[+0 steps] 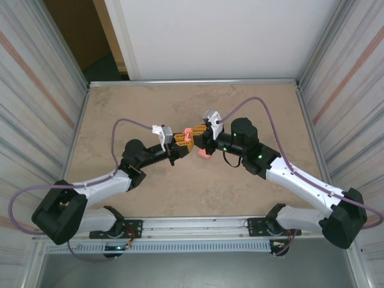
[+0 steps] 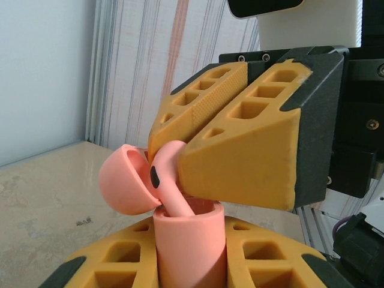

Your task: Insert the wireless bluetooth earbuds into the charging case

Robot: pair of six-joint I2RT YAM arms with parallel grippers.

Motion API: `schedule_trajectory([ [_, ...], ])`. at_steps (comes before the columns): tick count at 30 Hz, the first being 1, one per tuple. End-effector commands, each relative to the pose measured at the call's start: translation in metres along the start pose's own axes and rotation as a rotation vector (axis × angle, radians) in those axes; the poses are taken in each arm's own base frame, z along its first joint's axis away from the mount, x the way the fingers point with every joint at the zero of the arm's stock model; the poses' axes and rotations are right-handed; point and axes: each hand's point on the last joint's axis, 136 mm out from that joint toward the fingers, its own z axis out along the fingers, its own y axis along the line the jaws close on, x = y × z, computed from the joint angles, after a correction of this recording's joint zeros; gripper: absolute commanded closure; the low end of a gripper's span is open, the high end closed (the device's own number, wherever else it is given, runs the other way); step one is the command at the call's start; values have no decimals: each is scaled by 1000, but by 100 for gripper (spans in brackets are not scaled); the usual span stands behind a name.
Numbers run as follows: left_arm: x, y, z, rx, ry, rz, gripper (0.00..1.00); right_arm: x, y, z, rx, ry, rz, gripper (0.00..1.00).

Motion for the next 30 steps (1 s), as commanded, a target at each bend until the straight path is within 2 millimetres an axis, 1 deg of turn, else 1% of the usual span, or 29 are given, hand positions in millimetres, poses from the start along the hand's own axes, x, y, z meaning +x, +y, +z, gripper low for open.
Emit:
schedule_trajectory([
  [1,-23,-11,3,42,-59,39,100,-11,11,-2,-41,-6,-30,82],
  [4,-23,-12,2,42,-60,40,100,-9,13,-2,-49,2,-26,81],
  [11,-23,-13,1,44,-62,41,100,-14,20,-5,-82,9,-9,76],
  [14,-23,-14,0,46,-64,45,100,-19,22,-7,-93,1,-5,69],
  [19,-24,-15,0,49,-66,48,100,-33,23,-14,-87,-26,-9,60],
  [21,-23,-14,-1,47,-66,47,100,-39,22,-18,-71,-33,-9,53],
  [23,-23,-14,-1,45,-66,47,100,-43,22,-22,-63,-35,-8,48],
  [26,-23,-14,-1,42,-67,50,100,-48,20,-28,-40,-46,-4,41],
  [30,-23,-13,-2,33,-70,56,100,-48,8,-38,16,-53,25,32],
])
